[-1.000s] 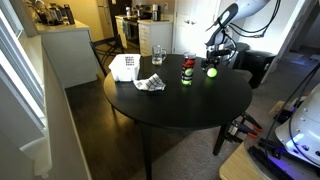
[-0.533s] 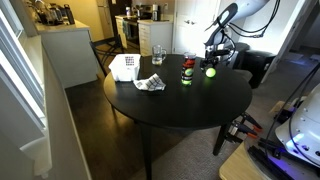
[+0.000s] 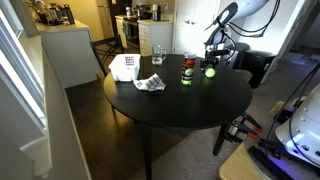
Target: Put the green ball inside the black container
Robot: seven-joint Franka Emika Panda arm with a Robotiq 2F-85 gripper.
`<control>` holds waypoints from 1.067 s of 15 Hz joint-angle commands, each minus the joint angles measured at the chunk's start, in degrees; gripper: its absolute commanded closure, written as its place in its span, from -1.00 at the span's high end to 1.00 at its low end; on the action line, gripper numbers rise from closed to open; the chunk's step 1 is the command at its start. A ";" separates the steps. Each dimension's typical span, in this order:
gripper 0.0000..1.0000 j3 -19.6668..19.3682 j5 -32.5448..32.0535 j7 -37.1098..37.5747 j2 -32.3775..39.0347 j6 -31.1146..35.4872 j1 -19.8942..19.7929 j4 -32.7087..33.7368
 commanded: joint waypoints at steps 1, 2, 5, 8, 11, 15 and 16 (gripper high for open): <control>1.00 0.35 0.38 -2.07 -2.71 -1.87 -0.57 -2.31; 0.50 0.49 0.40 -2.64 -2.74 -2.05 -0.73 -2.32; 0.20 0.46 0.38 -3.16 -2.91 -1.85 -0.76 -2.43; -0.13 0.47 0.61 -3.18 -3.78 -1.75 -0.88 -2.84; -0.17 1.53 2.43 -5.32 -8.14 -1.72 -2.10 -5.74; -0.18 2.73 7.17 -11.54 -15.44 -0.40 -4.07 -10.86; -0.18 2.68 8.15 -12.64 -16.80 0.40 -4.18 -11.84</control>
